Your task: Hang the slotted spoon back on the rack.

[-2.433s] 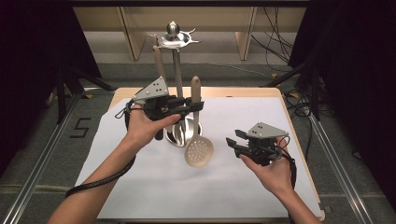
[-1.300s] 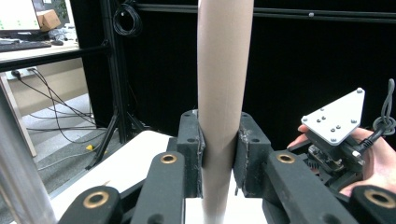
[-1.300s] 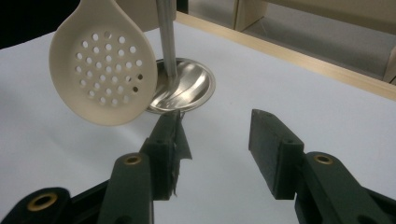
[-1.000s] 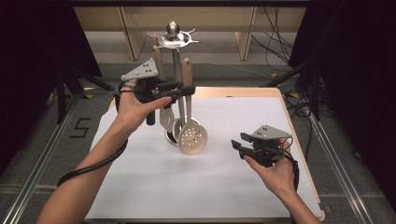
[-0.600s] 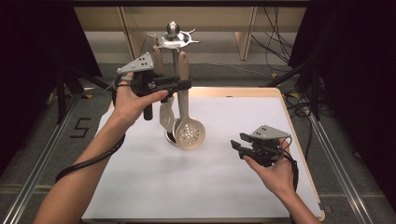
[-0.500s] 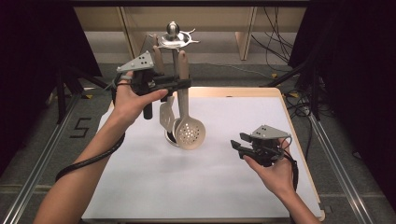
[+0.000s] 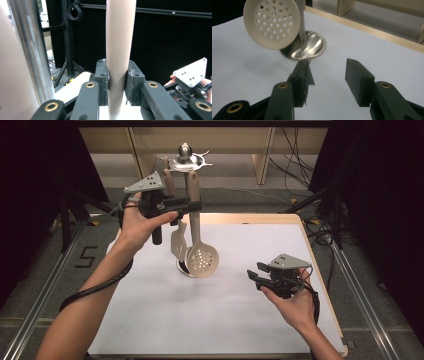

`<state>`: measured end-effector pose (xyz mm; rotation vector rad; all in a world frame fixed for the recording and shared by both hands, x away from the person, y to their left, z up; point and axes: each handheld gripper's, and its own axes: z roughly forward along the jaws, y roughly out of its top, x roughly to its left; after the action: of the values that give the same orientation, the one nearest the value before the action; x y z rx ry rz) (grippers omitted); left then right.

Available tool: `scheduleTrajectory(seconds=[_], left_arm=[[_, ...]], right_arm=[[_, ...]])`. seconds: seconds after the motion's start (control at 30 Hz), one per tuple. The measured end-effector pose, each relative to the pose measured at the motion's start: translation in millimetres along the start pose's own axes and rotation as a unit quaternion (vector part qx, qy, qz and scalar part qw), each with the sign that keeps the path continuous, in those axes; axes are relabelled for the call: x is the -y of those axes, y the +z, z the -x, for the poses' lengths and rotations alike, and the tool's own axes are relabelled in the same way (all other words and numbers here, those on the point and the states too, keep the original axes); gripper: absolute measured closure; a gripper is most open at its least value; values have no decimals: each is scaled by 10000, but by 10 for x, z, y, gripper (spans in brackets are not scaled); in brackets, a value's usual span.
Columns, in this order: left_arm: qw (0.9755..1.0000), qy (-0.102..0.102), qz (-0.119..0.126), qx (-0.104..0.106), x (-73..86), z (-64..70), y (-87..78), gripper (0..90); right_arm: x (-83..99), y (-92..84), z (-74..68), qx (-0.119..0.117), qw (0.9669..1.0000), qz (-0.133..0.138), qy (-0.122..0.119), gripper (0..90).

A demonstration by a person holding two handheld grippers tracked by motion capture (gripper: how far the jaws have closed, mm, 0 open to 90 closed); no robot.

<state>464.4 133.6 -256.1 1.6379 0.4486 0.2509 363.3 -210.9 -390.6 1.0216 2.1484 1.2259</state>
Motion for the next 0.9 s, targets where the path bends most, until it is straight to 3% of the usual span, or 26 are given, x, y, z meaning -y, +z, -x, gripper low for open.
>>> scheduleTrajectory(seconds=[0.07, 0.13, 0.3, 0.5, 0.63, 0.9], left_arm=[[10000, -14, 5, -2, 10, -11, -4, 744], [10000, -29, -4, -13, 19, -24, -4, 744], [10000, -49, 11, -2, 20, -41, -3, 743], [9998, -162, 71, -6, 38, -58, -4, 740], [9995, -287, 133, -55, 73, -79, -10, 738], [9984, -459, 259, -193, 119, -92, -14, 723]], right_arm=[[6, -2, -20, -39, 9999, -52, 149, 548], [4, -11, -18, -53, 9998, -112, 147, 548], [8, 9, -21, -66, 9998, 27, 164, 548], [6, -10, -22, -69, 9997, -124, 191, 548], [16, -2, -1, -60, 9999, -96, 61, 548], [25, 11, 1, 6, 10000, -6, 27, 548]])
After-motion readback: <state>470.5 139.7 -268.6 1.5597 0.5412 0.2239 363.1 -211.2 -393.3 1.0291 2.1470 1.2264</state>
